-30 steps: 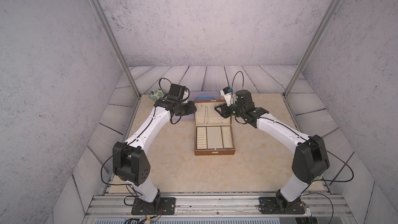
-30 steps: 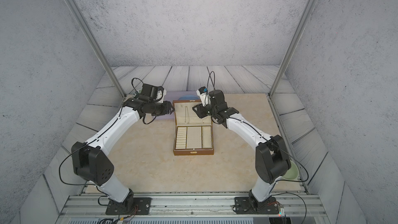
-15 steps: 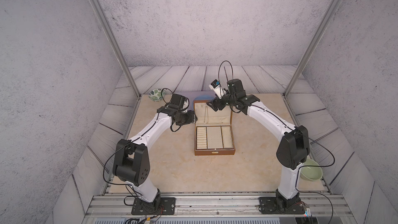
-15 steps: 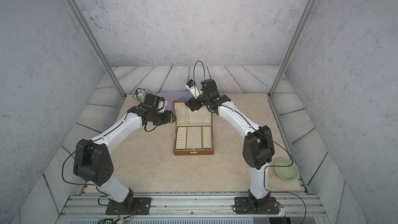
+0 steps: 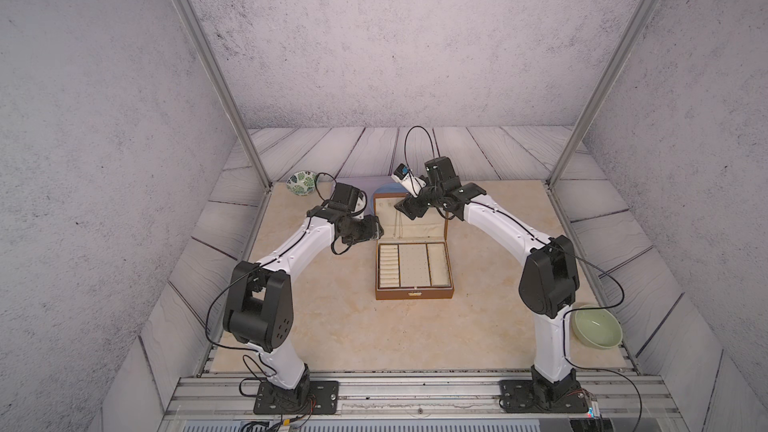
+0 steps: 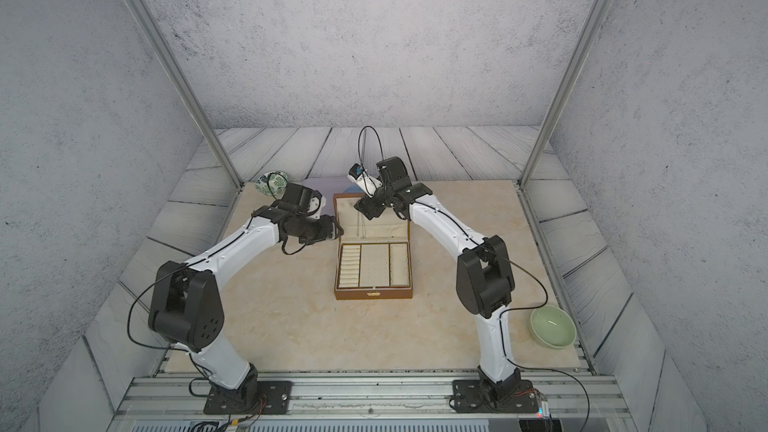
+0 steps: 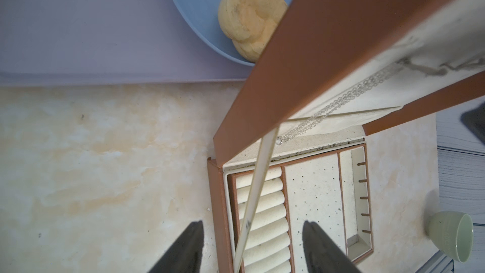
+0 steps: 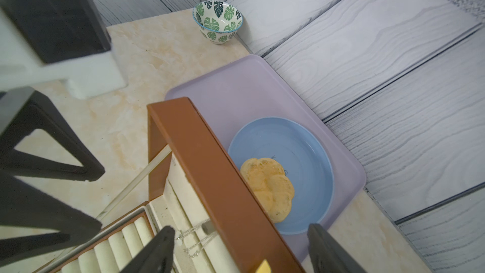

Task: Put jewelry chain into jewelry box
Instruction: Close the fastener on the jewelry box.

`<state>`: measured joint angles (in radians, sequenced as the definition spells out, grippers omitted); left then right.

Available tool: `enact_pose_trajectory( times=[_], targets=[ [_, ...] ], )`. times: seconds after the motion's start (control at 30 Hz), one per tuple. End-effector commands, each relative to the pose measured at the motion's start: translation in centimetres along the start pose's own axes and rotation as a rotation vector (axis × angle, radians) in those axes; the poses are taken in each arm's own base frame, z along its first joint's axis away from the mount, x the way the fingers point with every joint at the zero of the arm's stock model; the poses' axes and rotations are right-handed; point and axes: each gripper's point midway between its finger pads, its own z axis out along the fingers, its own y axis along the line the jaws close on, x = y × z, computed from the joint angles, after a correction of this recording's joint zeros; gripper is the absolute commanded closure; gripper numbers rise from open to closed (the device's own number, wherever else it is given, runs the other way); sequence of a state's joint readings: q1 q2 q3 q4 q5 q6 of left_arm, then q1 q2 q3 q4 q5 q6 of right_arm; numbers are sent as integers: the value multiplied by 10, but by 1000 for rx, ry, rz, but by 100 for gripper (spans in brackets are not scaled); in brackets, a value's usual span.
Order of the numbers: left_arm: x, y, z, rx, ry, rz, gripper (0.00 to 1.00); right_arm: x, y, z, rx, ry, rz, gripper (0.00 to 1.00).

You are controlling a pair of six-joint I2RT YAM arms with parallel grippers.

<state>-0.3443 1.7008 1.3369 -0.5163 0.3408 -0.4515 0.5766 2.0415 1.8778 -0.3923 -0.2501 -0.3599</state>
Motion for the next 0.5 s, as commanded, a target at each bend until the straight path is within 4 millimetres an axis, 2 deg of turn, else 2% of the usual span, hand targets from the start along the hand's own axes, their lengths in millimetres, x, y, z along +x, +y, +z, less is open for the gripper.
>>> enact_pose_trajectory(
  times=[0.0,0.47],
  targets=[
    [2,4,5,0,8,-5,35,12,1,12,23,55,-46,20],
    [2,4,6,4,9,-9,35,24,-3,26,119,118,-158,30]
  ],
)
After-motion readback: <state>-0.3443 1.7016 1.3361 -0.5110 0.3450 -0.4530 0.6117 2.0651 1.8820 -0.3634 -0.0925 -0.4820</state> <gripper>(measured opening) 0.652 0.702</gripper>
